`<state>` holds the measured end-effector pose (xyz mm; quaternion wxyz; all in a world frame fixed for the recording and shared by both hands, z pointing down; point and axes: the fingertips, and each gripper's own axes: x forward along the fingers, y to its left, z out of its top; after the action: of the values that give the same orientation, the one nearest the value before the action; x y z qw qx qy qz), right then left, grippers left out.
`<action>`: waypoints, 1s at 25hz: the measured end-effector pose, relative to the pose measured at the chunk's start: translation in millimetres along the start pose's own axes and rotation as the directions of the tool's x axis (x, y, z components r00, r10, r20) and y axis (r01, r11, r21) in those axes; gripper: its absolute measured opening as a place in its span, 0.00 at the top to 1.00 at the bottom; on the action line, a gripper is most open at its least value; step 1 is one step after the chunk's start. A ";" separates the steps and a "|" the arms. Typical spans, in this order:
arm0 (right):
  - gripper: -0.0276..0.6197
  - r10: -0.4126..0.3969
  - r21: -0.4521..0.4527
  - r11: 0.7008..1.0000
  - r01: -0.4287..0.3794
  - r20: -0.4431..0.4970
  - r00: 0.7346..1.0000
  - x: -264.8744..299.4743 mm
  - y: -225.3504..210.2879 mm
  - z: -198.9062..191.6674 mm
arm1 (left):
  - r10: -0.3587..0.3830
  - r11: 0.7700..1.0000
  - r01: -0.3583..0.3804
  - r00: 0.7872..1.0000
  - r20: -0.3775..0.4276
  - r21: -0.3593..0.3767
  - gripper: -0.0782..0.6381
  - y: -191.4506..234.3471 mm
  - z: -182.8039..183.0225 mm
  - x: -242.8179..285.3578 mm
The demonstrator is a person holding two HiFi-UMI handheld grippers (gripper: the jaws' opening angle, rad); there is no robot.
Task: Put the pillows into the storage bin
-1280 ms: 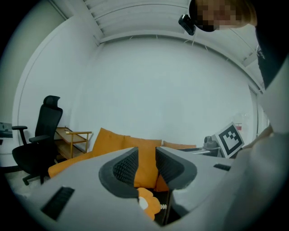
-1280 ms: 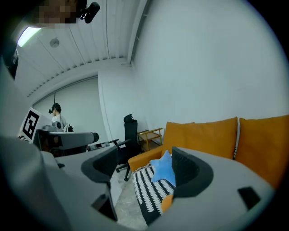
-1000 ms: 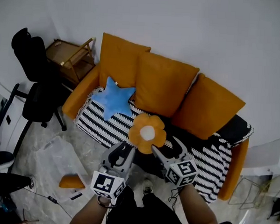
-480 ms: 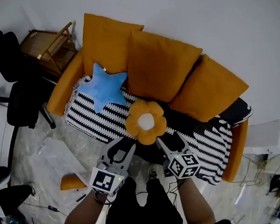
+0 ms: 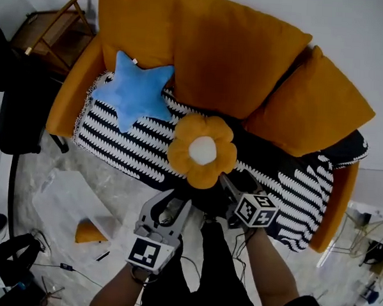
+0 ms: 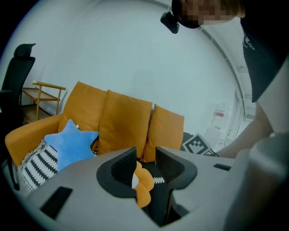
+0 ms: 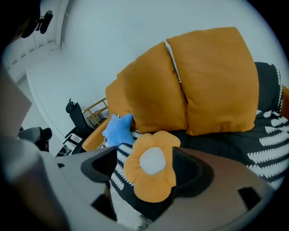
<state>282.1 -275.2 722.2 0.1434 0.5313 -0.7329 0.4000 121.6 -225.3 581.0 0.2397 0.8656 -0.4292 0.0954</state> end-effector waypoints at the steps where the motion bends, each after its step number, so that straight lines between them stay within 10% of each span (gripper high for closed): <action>1: 0.36 -0.003 0.004 1.000 0.003 -0.015 1.000 12.2 -11.8 -5.8 | 0.007 1.000 -0.007 1.000 -0.011 -0.011 0.72 1.6 -10.0 8.8; 17: 0.33 -0.093 0.087 0.990 0.114 -0.216 0.972 136.8 -127.5 -106.1 | 0.096 0.990 -0.104 0.992 -0.085 -0.091 0.72 36.4 -106.0 64.1; 25: 0.61 -0.146 -0.011 0.989 0.148 -0.257 0.955 137.6 -117.3 -105.8 | 0.115 0.987 -0.123 0.990 -0.083 -0.102 0.72 39.1 -108.7 53.7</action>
<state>310.0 -301.9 928.1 0.2643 0.5287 -0.6648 0.4568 128.1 -229.0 708.2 0.2957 0.8200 -0.4751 0.1199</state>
